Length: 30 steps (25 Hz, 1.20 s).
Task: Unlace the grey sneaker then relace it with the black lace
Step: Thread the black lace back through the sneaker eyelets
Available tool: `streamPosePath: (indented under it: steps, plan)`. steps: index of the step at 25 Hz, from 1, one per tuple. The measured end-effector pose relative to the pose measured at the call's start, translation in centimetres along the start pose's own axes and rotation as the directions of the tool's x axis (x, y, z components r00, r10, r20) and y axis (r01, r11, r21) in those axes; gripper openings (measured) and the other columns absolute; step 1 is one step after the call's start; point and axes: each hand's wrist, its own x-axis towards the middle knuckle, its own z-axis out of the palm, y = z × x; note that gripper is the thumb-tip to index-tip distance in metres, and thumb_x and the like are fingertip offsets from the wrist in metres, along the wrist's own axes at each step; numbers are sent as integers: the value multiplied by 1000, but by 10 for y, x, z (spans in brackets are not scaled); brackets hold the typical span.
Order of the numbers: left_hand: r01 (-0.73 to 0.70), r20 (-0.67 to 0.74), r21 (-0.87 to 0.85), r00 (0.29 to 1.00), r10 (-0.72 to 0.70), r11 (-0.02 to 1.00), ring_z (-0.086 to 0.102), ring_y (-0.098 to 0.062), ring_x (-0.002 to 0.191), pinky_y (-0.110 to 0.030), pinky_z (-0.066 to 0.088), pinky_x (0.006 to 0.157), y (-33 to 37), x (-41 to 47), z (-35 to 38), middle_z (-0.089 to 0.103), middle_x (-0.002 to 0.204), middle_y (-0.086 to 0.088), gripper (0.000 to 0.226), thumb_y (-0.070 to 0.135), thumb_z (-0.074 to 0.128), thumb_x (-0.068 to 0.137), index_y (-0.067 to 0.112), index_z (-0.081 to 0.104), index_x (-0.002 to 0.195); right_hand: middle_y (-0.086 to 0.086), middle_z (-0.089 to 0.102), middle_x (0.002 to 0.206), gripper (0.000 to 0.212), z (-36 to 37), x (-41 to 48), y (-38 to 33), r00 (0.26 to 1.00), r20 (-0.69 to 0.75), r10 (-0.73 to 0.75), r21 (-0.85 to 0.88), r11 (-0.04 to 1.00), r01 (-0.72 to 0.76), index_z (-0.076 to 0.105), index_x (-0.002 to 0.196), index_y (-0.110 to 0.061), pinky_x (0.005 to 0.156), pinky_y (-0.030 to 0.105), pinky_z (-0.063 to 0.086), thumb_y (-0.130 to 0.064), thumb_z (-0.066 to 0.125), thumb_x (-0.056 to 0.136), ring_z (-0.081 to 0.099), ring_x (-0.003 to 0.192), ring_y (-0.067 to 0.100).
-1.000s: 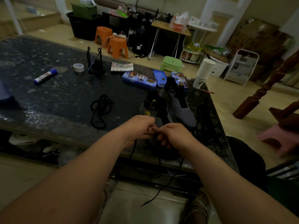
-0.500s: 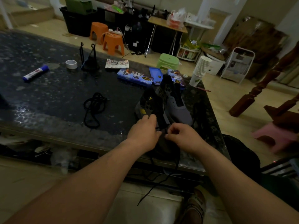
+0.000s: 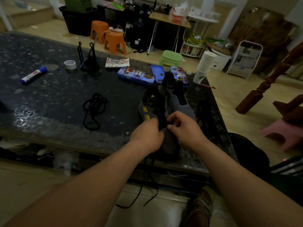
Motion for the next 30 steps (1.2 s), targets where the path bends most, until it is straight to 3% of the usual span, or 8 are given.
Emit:
streamPosePath:
  steps: [2, 5, 8, 11, 13, 18, 26, 30]
  plan:
    - [52, 40, -327, 998, -41, 944, 57, -22, 67, -29, 44, 54, 2, 8, -10, 57, 77, -5, 24, 22, 60, 99, 16, 49, 77, -1, 61, 87, 14, 2, 4, 1, 998, 13, -69, -68, 995, 70, 63, 99, -31, 70, 33, 49, -21, 71, 94, 59, 80, 13]
    - [214, 182, -933, 974, -132, 290, 54, -15, 49, -24, 45, 50, -2, 23, -43, 51, 57, -1, 23, 17, 53, 105, 15, 56, 82, -6, 57, 91, 15, 1, 8, -1, 994, 53, -92, -125, 987, 98, 61, 96, -35, 73, 32, 48, -26, 72, 94, 57, 85, 12]
    - [-41, 22, -982, 944, -328, -184, 66, -9, 67, -23, 53, 59, -25, 47, -71, 66, 78, 3, 17, 23, 55, 105, 14, 61, 119, -5, 60, 90, 12, 1, 7, -1, 996, 27, -89, -78, 993, 90, 63, 101, -32, 74, 34, 54, -28, 73, 94, 60, 84, 11]
    - [-2, -259, -858, 866, -429, 514, 62, -18, 113, -37, 54, 97, -44, 48, -73, 54, 137, -4, 68, 33, 66, 95, 27, 37, 156, -6, 63, 90, 11, 4, 3, 0, 995, -30, -99, -91, 991, 96, 65, 103, -29, 72, 35, 54, -28, 72, 95, 60, 83, 11]
    - [161, -421, -313, 860, -289, 936, 49, -31, 126, -49, 42, 110, -37, 37, -61, 44, 140, -10, 63, 32, 65, 96, 37, 39, 152, -7, 62, 89, 9, 3, 2, -1, 993, -44, -114, -135, 985, 107, 64, 100, -27, 70, 34, 53, -29, 71, 95, 60, 82, 11]
    - [-189, -152, -76, 973, 176, 979, 64, -25, 104, -44, 54, 89, -21, 28, -28, 63, 105, 0, 35, 36, 63, 99, 38, 53, 133, -4, 54, 93, 11, 5, 11, -8, 995, 69, -67, -230, 970, 81, 56, 93, -22, 68, 34, 41, -27, 64, 100, 56, 84, 17]
    - [-161, -38, -75, 987, 158, 984, 63, -28, 110, -38, 52, 90, -14, 37, -10, 68, 122, -8, 35, 32, 60, 103, 28, 56, 137, -1, 60, 85, 9, 3, -17, -8, 989, 138, 47, 14, 999, -49, 58, 101, -16, 56, 20, 42, -24, 56, 105, 57, 71, 11]
    - [-154, 21, -110, 987, 158, 982, 61, -21, 87, -34, 49, 76, -20, 38, -17, 57, 86, 6, 35, 34, 67, 99, 35, 53, 131, 5, 66, 87, 20, 15, -16, 6, 954, -6, 299, 242, 926, -289, 59, 95, -17, 78, 48, 57, -35, 55, 102, 66, 83, 28]
